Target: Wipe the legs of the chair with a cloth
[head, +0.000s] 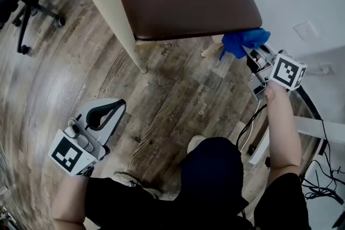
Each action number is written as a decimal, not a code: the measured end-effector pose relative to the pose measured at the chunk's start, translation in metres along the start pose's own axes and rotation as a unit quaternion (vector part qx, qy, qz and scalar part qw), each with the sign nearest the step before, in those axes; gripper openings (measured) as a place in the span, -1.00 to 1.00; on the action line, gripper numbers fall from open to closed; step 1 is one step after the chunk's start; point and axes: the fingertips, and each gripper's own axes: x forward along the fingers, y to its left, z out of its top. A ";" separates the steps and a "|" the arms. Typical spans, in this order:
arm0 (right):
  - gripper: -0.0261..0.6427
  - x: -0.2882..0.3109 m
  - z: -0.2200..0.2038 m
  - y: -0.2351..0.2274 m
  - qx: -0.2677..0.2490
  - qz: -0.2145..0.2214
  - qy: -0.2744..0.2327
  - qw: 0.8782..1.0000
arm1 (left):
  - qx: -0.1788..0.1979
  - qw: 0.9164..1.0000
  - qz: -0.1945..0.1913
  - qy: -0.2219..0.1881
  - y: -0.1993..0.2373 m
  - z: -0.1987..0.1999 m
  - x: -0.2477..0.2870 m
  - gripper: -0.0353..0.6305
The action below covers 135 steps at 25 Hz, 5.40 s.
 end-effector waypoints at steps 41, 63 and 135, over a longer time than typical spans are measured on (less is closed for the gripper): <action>-0.73 0.114 -0.236 -0.173 0.136 -0.093 0.134 0.977 | -0.027 0.996 0.037 0.076 0.010 -0.041 -0.008 -0.90; -0.73 0.015 -0.005 0.019 -0.113 -0.002 0.004 0.994 | -0.024 0.999 -0.009 0.021 -0.002 -0.018 -0.009 -0.90; -0.72 0.251 -0.347 0.076 -0.011 0.143 0.329 0.933 | -0.056 0.996 0.044 0.048 0.011 -0.034 -0.052 -0.90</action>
